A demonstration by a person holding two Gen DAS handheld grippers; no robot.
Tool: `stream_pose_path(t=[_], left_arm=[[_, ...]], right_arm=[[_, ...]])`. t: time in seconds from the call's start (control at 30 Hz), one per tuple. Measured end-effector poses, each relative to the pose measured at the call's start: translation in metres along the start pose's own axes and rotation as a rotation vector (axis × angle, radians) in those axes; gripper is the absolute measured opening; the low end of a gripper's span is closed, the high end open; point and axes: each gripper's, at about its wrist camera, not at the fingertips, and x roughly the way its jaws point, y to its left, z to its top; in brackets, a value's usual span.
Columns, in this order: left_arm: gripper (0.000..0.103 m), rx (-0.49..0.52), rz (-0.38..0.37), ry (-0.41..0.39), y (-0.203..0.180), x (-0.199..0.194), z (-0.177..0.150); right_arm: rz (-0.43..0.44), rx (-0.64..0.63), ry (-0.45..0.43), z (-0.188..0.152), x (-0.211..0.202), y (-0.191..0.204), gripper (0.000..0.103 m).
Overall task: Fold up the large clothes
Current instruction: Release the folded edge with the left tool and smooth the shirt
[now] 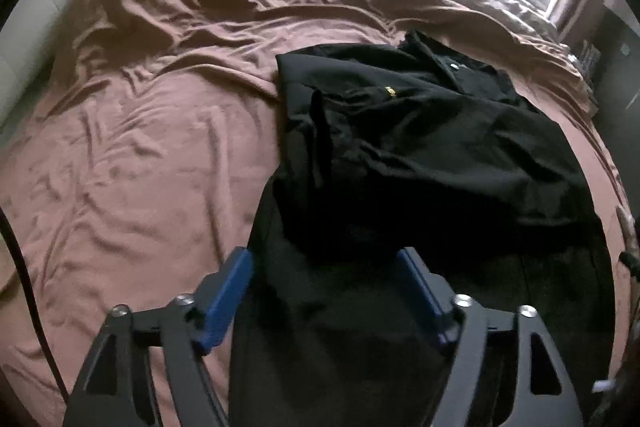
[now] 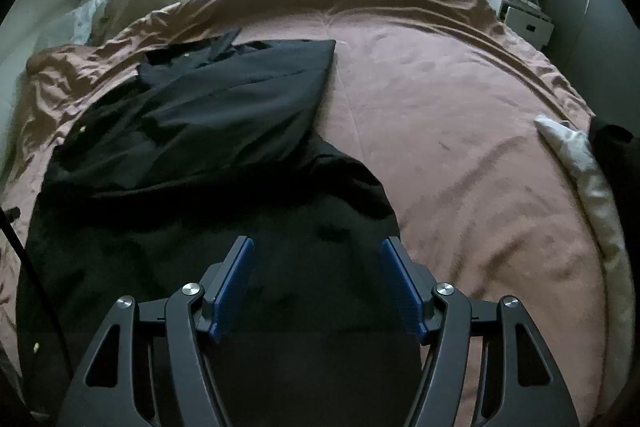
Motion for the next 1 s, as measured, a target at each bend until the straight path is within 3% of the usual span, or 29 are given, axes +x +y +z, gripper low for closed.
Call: stream_pose_path(t=[0.53, 1.0], left_arm=[[0.079, -0.041, -0.057, -0.083, 0.014, -0.093, -0.101], [0.079, -0.073, -0.099, -0.117, 0.03, -0.132, -0.184]], right_arm=[[0.035, -0.011, -0.068, -0.085, -0.102, -0.009, 0.064], [0.071, 0.008, -0.082, -0.169, -0.163, -0.029, 0.064]])
